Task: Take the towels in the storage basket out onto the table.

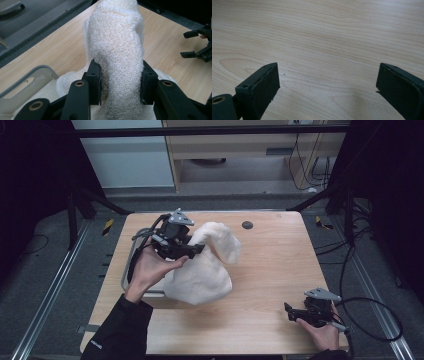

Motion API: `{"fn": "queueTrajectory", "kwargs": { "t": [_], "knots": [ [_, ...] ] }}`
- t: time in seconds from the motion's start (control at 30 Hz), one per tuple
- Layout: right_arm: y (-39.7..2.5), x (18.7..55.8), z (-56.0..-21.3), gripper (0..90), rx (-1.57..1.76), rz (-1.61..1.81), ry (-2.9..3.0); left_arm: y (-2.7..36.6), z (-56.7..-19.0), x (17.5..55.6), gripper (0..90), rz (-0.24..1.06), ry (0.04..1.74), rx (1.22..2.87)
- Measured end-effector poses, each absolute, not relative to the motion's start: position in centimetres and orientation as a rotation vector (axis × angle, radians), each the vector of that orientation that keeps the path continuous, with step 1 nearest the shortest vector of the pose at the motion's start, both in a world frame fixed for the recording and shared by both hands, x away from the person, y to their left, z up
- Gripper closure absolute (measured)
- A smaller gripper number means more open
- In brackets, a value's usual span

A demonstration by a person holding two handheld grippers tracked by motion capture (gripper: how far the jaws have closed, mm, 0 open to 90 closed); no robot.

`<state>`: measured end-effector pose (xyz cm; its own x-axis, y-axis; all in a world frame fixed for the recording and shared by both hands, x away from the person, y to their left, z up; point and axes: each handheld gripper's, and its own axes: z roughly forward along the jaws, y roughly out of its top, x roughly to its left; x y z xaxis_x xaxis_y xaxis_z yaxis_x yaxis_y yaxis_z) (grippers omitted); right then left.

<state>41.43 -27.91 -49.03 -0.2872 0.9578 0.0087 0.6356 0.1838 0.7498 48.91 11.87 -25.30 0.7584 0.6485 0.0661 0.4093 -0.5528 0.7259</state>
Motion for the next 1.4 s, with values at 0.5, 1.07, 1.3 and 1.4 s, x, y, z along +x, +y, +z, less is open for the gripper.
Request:
{"fn": "queueTrajectory", "kwargs": {
  "t": [0.5,1.07,1.3,1.4],
  "knots": [
    [-28.0,41.4,-49.0,5.0,1.485,0.913,1.998,8.7,-27.3,50.3,61.1,0.407,0.791,2.227],
    [-28.0,41.2,-48.9,5.0,1.478,0.92,1.995,4.6,-28.2,51.0,61.1,0.398,0.762,2.223],
    [-28.1,41.2,-48.9,5.0,1.481,0.924,1.99,3.7,-26.2,50.4,61.2,0.409,0.718,2.213],
    [-28.1,41.1,-48.9,5.0,1.491,0.93,1.99,3.2,-26.0,50.4,61.1,0.415,0.712,2.217]
  ]
}}
